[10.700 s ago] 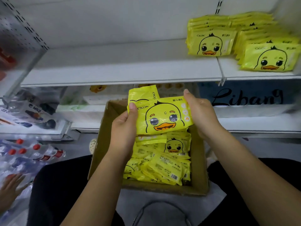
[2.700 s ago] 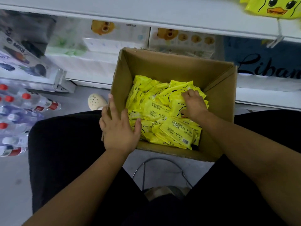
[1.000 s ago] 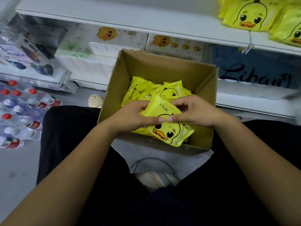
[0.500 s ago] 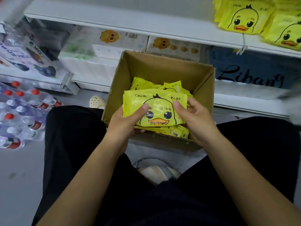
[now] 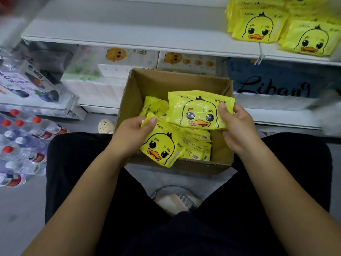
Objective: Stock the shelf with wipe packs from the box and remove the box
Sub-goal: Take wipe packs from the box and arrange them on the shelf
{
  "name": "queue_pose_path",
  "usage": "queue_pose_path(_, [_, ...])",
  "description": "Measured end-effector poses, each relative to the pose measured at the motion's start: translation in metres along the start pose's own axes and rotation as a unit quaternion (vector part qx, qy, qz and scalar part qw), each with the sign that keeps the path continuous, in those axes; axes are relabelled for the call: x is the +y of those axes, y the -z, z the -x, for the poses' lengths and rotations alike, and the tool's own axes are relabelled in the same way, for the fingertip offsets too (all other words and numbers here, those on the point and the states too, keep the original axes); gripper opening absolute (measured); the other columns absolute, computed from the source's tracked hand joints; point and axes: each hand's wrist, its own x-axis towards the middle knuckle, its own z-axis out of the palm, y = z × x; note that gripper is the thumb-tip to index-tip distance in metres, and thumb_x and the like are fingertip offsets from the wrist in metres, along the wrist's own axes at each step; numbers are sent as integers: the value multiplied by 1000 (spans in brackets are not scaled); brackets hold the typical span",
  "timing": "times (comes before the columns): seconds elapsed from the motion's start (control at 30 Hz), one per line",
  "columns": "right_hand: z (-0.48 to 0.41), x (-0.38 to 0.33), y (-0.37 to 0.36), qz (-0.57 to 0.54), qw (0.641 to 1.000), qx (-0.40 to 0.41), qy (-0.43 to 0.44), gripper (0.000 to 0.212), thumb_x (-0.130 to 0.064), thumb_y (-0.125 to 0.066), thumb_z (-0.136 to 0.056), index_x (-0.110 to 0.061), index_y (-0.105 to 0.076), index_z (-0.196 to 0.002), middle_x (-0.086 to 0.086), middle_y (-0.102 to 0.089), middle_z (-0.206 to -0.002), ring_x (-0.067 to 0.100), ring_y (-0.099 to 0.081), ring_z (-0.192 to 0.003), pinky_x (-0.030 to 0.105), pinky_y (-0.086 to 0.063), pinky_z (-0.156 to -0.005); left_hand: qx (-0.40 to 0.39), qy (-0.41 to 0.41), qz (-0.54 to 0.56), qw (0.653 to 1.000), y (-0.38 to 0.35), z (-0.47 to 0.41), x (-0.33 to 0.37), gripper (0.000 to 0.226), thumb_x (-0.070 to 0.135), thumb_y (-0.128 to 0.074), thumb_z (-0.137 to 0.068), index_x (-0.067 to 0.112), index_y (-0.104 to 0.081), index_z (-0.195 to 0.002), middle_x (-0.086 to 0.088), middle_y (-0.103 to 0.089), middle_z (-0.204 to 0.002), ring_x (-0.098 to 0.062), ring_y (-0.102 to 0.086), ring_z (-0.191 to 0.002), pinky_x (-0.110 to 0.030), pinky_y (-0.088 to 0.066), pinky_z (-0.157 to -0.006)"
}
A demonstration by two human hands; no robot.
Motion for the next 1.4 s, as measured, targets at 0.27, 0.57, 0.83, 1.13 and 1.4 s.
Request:
queue_pose_path(0.27, [-59, -45, 17, 28, 994, -1, 103, 15, -18, -60, -101, -15, -64, -115, 8, -73, -118, 29, -69, -113, 57, -49, -104, -20, -59, -39, 997, -26, -49, 57, 34, 47, -77, -86, 31, -71, -116, 3, -78, -102, -10, -73, -98, -40, -55, -100])
queue_pose_path(0.57, [-144, -93, 23, 23, 988, -107, 109, 39, -45, -76, -83, -23, -68, -115, 3, -70, -126, 29, -59, -126, 56, -36, -114, 41, -100, -233, 966, -61, -113, 138, 71, 68, -27, -99, 11, -68, -93, -2, -66, -86, -6, -53, -72, -19, -32, -62])
queue_pose_path(0.83, [-181, -86, 55, -48, 994, -78, 52, 54, -52, -66, -88, -20, -61, -132, 3, -65, -135, 24, -57, -130, 57, -38, -114, -26, -113, -162, 980, -86, -168, 151, 48, 62, -34, -102, 35, -73, -92, 16, -75, -95, 11, -66, -88, -23, -50, -83])
queue_pose_path(1.13, [-218, -113, 92, -106, 992, 28, 68, 83, -64, -80, -65, -21, -64, -134, -1, -65, -136, 23, -57, -130, 59, -35, -114, -14, -110, -97, 989, -134, -210, 177, 49, 62, -42, -102, 28, -78, -99, -13, -78, -94, -41, -73, -94, -59, -57, -90])
queue_pose_path(1.4, [-227, -125, 133, -72, 996, -42, 30, 29, -29, -59, -100, -9, -66, -120, 13, -74, -116, 26, -72, -104, 38, -60, -80, 4, -142, -28, 989, -170, -234, 200, 45, 55, -39, -105, 29, -76, -104, 6, -80, -93, -13, -77, -84, -35, -62, -78])
